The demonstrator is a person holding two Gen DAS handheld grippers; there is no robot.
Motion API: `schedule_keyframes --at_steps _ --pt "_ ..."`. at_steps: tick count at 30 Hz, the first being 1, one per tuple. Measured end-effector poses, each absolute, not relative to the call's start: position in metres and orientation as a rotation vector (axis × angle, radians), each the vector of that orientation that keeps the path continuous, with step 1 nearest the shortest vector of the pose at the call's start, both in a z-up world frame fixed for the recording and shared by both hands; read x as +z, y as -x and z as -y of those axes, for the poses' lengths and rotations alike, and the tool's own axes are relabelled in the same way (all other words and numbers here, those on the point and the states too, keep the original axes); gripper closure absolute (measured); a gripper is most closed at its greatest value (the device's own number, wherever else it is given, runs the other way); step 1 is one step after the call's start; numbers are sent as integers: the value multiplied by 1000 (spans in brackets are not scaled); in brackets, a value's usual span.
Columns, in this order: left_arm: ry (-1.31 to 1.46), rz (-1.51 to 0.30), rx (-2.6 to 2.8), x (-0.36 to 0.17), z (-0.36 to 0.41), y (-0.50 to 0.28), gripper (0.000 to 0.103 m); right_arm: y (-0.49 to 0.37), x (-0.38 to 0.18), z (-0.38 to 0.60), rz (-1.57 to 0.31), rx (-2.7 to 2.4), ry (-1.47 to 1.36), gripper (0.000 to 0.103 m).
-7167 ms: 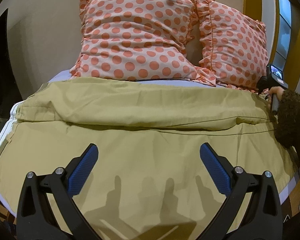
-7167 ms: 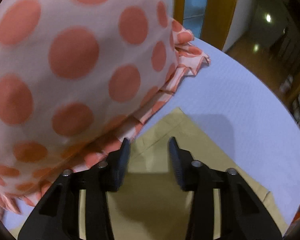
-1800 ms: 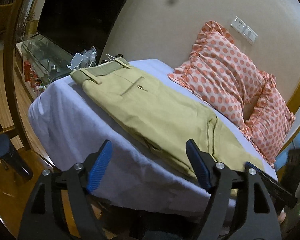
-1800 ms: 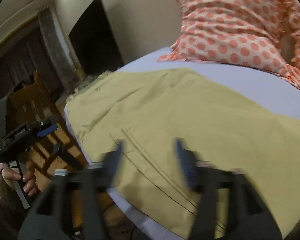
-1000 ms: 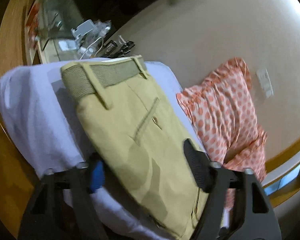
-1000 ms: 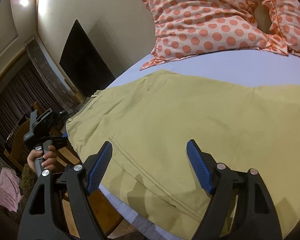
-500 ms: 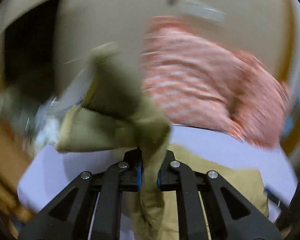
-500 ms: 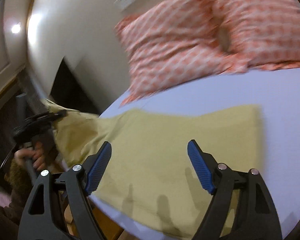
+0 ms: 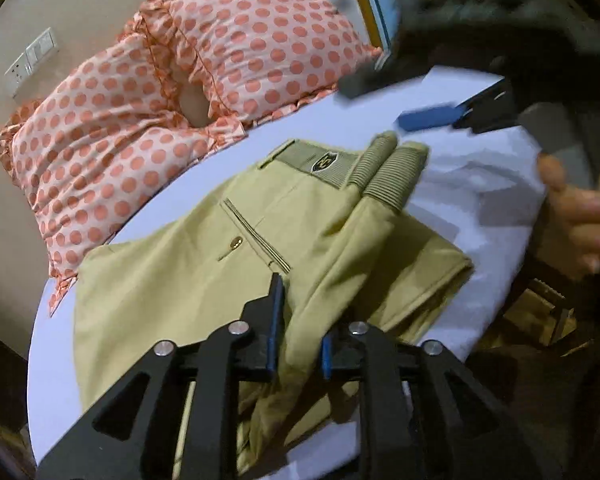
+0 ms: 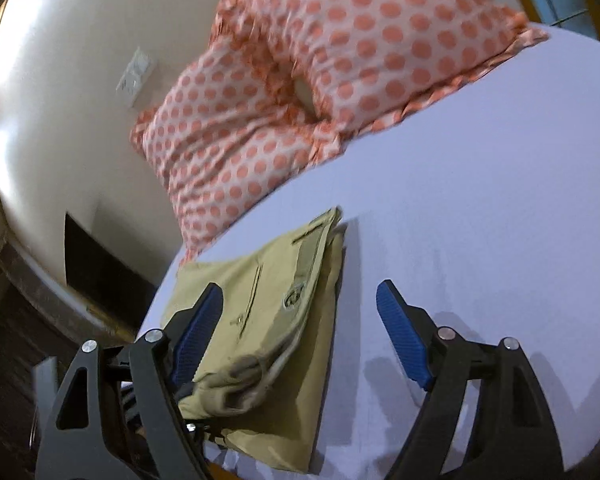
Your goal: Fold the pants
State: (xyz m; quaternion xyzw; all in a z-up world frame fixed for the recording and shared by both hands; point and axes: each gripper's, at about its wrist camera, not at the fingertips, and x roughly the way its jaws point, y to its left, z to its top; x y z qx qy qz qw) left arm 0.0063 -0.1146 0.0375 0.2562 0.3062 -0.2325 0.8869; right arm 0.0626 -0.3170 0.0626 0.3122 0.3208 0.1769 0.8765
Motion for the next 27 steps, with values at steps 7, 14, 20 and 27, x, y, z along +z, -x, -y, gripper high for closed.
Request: schedule_keyframes --at_steps 7,14,20,27 --pt "-247 -594 -513 97 43 3 33 -103 37 288 -856 419 -581 46" --pt "79 -886 -248 68 -76 -99 29 -114 24 280 -911 499 -597 61" --pt "183 -1037 -361 35 -79 -134 28 -113 24 275 -923 592 -618 72" --pt "145 -1010 -396 50 -70 -138 91 -129 29 277 -905 743 -757 88"
